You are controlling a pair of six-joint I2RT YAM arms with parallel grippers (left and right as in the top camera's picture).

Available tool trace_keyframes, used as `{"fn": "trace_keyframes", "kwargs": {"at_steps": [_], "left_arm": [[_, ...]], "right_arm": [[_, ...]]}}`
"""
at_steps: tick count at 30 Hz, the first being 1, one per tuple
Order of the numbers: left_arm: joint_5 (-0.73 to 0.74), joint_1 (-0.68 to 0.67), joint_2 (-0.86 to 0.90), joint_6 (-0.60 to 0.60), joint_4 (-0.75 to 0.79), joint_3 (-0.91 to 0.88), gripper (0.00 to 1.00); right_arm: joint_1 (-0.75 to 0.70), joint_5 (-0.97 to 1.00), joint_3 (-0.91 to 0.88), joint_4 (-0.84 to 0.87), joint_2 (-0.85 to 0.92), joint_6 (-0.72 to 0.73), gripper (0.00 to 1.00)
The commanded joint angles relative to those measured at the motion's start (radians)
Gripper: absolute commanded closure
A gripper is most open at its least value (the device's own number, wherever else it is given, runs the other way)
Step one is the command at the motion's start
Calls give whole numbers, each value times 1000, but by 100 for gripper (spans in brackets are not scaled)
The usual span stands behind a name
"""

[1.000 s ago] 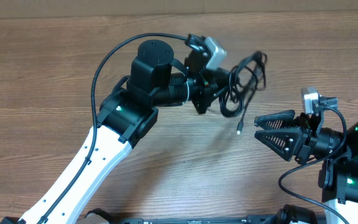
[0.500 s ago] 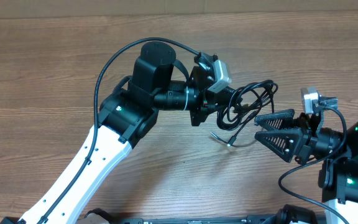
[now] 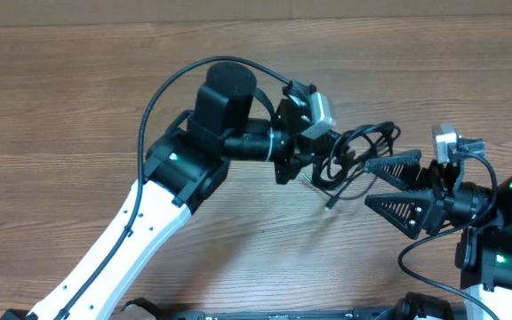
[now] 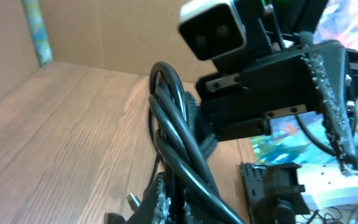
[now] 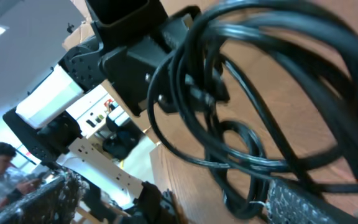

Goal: Untangle cables

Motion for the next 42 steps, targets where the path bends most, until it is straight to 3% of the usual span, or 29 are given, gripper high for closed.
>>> {"fn": "trace_keyframes", "kwargs": {"at_steps": [1,4,14,19,25,29,36,42], "left_arm": [[-2,-24,-18,-8,3,12,96],[-53,-29,-18,-13,-9,12,96],[-177,-29,-18,-212,2,12,96],[-179,-29,-18,-242,1,12,96],[-182,-29,-18,-303,10,12,96],[-194,-27,-18,-321,11,12,96],[-342,4,-18,-409,-10,12,96],[-332,78,-18,-449,-48,12,96]], "right_arm": [[-3,-11,2,34,-3,-2,5],[-3,-25,2,78,-3,-4,5],[-3,-33,2,330,-4,-35,4],[-3,-26,2,331,-3,-157,6],[-3,24,2,325,11,-159,8],[-3,102,5,326,30,-153,21],[-12,272,54,261,69,-48,14],[-17,338,209,70,213,-56,11]]}}
